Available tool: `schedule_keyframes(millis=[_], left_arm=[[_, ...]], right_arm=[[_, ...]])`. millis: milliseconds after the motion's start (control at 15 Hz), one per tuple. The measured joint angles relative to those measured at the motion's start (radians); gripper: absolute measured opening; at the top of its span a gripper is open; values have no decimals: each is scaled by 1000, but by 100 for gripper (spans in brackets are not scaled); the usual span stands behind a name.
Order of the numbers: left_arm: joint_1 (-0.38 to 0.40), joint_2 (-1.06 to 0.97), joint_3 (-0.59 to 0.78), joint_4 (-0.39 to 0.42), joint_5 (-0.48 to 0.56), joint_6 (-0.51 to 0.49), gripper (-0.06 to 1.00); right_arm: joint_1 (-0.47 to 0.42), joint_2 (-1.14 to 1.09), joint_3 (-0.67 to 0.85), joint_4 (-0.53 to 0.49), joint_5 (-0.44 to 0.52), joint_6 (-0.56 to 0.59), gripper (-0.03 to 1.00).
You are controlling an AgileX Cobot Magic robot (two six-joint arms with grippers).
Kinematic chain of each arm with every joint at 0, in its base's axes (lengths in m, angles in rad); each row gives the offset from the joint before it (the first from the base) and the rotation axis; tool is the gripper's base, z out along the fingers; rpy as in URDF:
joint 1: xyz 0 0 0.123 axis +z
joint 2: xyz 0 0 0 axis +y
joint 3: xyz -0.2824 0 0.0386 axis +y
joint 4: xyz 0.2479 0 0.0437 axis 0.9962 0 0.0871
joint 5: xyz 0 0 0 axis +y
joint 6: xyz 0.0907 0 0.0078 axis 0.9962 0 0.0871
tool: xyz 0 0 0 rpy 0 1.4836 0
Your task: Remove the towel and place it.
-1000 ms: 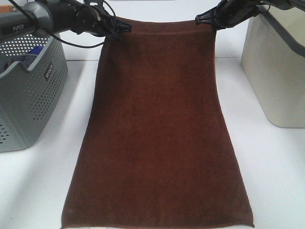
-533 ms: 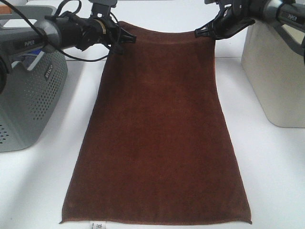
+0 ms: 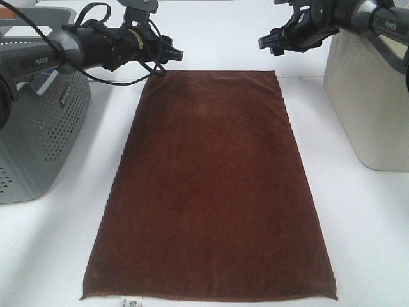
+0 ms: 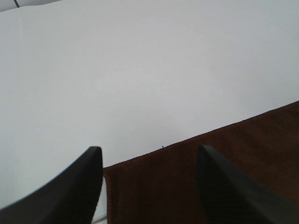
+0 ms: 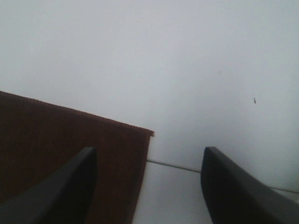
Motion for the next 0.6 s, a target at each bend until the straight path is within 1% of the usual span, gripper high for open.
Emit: schedule_keyframes(millis=[133, 267, 333, 467, 533, 600], left_arm=[[0, -2, 0, -5, 11, 0, 63], [0, -24, 0, -20, 58, -1, 66], [0, -44, 0, -37, 98, -1, 67], [-1, -94, 0, -62, 202, -3, 67], [-4, -165, 0, -79, 314, -3, 67], [-7, -209, 0, -81, 386, -3, 67]], right_arm=[[0, 0, 0, 26, 34, 0, 63], [0, -14, 0, 69, 75, 0, 63], [0, -34, 0, 92, 99, 0, 63], [0, -86, 0, 134, 152, -2, 63], [0, -153, 0, 166, 227, -2, 63], [0, -191, -1, 184, 280, -3, 63]])
